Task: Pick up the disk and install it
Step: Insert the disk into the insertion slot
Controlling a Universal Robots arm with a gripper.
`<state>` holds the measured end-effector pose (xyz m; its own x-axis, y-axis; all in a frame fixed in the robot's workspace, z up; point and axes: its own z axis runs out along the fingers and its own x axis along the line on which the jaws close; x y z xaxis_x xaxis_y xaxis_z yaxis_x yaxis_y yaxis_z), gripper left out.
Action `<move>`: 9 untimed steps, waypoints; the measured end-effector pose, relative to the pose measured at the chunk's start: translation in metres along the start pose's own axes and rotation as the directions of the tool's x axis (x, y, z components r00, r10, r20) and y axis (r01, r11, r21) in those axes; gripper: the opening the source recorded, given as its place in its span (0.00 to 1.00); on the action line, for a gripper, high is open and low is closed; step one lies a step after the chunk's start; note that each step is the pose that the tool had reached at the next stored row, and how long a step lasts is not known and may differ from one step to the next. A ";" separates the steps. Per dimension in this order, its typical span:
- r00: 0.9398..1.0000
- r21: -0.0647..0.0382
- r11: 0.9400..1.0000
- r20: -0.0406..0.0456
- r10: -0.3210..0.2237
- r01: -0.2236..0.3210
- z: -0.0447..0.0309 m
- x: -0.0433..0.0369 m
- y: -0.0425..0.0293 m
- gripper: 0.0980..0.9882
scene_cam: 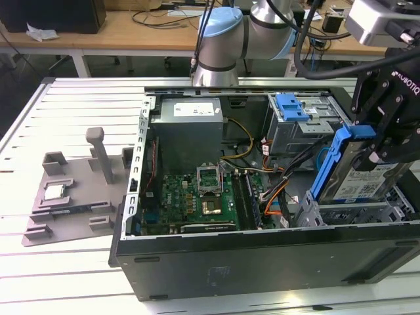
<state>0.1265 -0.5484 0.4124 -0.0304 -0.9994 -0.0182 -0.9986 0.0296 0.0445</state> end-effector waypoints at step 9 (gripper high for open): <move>1.000 0.000 1.000 0.000 0.000 0.000 0.0003 0.0000 0.0000 0.45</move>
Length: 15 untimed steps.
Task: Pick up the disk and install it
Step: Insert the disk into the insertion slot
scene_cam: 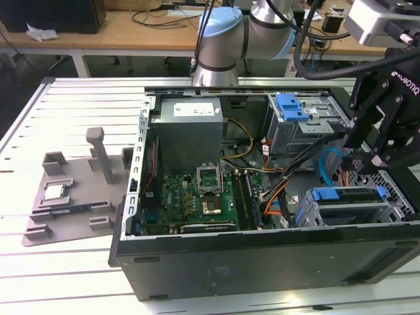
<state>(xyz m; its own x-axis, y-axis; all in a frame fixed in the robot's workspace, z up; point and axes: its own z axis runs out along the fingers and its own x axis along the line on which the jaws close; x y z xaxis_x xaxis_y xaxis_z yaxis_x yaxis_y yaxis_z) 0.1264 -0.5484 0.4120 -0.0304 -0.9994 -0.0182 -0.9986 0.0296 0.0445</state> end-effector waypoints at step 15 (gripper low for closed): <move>1.000 -0.001 1.000 -0.001 0.000 0.000 0.0023 -0.0048 -0.0094 0.01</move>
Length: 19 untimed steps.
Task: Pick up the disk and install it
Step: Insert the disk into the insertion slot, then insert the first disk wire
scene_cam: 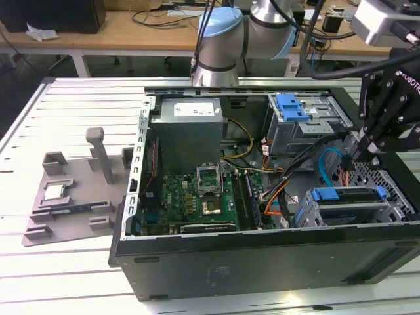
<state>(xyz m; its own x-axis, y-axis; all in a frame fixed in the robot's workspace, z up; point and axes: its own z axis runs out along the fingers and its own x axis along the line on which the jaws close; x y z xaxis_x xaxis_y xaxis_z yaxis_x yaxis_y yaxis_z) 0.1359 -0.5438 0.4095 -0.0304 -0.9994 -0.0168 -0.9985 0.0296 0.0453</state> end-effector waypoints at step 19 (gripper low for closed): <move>1.000 -0.003 1.000 -0.005 0.000 0.000 0.0110 -0.0050 -0.0129 0.01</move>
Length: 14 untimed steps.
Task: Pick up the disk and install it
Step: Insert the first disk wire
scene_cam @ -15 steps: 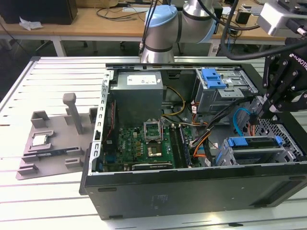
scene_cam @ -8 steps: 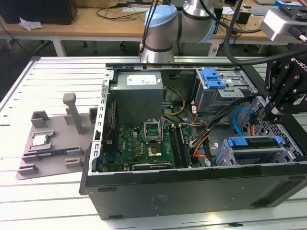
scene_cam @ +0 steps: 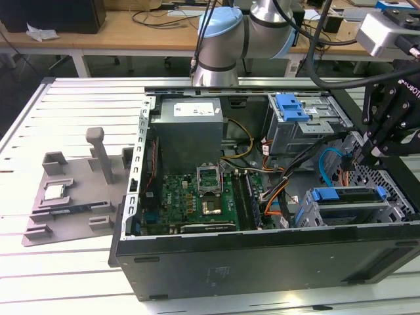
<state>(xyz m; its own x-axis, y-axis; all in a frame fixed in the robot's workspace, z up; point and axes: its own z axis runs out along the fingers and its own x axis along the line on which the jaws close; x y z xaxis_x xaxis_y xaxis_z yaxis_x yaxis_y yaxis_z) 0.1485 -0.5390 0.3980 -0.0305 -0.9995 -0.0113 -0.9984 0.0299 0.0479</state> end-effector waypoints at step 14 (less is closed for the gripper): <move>1.000 0.000 1.000 -0.003 0.000 0.000 0.0007 -0.0328 -0.0148 0.30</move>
<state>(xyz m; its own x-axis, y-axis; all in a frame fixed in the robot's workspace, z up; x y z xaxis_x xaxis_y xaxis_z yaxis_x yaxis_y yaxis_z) 0.1642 -0.5067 0.3969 -0.0305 -0.9995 -0.0082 -0.9984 0.0301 0.0477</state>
